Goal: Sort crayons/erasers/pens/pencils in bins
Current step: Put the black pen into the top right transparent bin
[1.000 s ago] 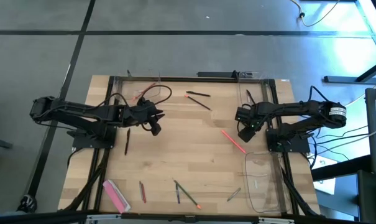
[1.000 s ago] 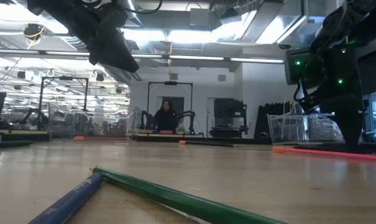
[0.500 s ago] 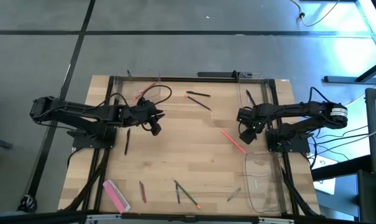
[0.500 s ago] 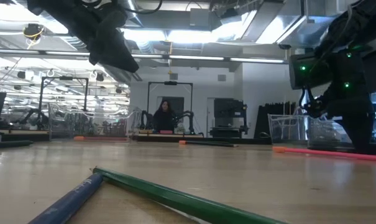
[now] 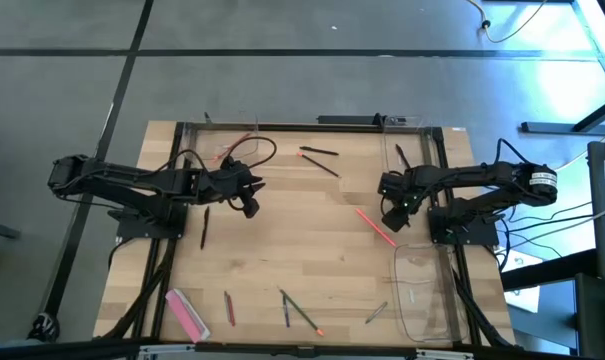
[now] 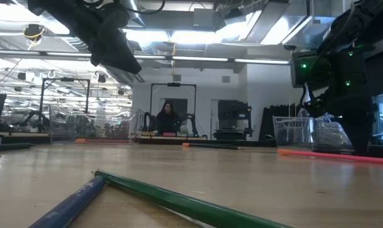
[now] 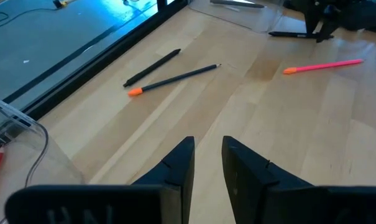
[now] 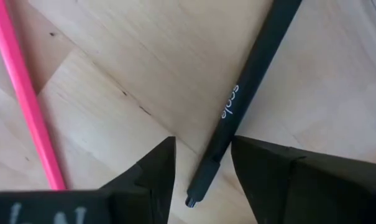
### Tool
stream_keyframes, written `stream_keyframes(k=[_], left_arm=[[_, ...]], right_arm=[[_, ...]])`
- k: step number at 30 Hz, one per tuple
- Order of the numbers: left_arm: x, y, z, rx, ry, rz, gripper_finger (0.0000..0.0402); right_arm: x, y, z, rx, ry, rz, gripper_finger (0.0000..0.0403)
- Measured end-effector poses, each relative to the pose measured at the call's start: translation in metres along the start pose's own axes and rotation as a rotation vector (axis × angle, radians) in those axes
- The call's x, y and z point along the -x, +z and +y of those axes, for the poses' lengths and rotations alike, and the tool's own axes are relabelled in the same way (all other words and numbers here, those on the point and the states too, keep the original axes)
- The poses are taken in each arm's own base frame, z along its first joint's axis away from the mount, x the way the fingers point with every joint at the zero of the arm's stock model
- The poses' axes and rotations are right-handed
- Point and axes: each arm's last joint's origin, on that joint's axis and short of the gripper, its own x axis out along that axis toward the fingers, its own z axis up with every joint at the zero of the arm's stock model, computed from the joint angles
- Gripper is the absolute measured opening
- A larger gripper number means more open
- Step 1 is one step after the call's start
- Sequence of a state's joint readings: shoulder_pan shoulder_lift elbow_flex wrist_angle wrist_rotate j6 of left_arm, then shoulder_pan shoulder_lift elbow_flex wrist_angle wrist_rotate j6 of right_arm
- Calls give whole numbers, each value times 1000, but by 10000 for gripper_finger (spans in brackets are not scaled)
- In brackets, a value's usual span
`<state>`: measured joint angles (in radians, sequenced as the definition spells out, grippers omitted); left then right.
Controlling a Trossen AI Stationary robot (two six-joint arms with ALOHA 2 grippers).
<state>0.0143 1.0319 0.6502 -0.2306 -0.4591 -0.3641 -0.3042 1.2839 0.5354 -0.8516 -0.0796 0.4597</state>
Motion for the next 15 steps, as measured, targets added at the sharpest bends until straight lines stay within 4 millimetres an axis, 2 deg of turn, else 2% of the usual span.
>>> stream_keyframes(k=[7,15], left_arm=[[0,0,0,0,0,0,74],[0,0,0,0,0,0,74]], right_arm=[[0,0,-1,-3,-37,-15,150],[0,0,-1,-2,-41,-16,86]])
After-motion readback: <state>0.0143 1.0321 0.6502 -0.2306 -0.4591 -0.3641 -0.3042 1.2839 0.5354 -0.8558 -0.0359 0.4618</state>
